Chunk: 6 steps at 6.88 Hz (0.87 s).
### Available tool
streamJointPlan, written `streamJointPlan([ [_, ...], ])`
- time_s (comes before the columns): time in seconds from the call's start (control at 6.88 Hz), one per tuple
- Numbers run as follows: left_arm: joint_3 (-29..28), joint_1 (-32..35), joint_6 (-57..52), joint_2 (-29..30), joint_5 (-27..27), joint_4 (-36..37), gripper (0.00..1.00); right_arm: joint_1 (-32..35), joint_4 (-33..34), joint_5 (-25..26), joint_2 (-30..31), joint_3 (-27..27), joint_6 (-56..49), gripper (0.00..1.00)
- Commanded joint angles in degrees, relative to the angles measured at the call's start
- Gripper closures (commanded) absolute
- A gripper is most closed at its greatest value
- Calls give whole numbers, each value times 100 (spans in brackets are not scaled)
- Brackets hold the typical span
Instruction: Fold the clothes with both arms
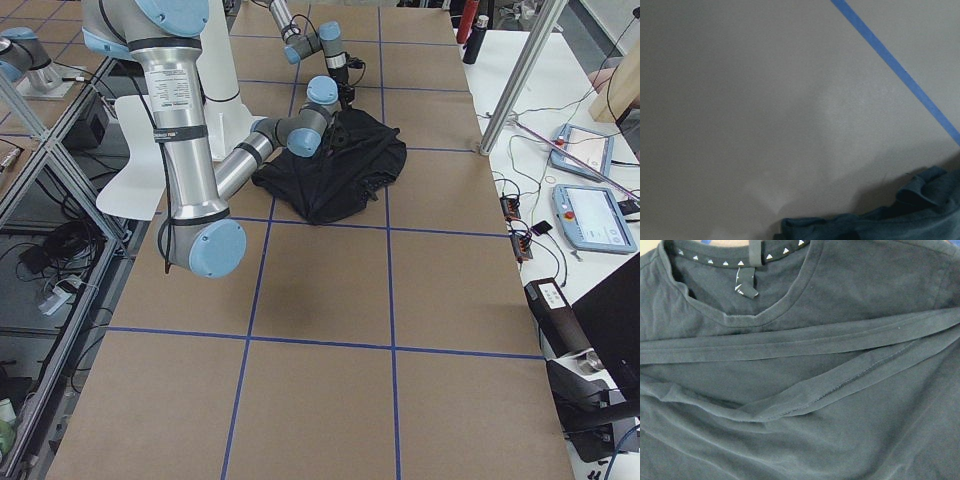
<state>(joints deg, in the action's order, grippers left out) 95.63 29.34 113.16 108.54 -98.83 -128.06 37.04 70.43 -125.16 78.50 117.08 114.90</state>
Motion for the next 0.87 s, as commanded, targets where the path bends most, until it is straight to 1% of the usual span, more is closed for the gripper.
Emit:
streamJointPlan([
  [0.0,-36,1,205,-8,5,0,95,-4,-3,0,-1,-27,-20,0],
  [0.15,-27,1,154,-8,-4,0,100,-4,-3,0,-10,-36,-20,0],
  [0.44,95,141,23,-17,-22,70,100,22,-3,0,-10,-36,-29,0],
  [0.73,44,736,-1028,114,-31,18,100,23,-3,0,-123,-27,-20,0],
])
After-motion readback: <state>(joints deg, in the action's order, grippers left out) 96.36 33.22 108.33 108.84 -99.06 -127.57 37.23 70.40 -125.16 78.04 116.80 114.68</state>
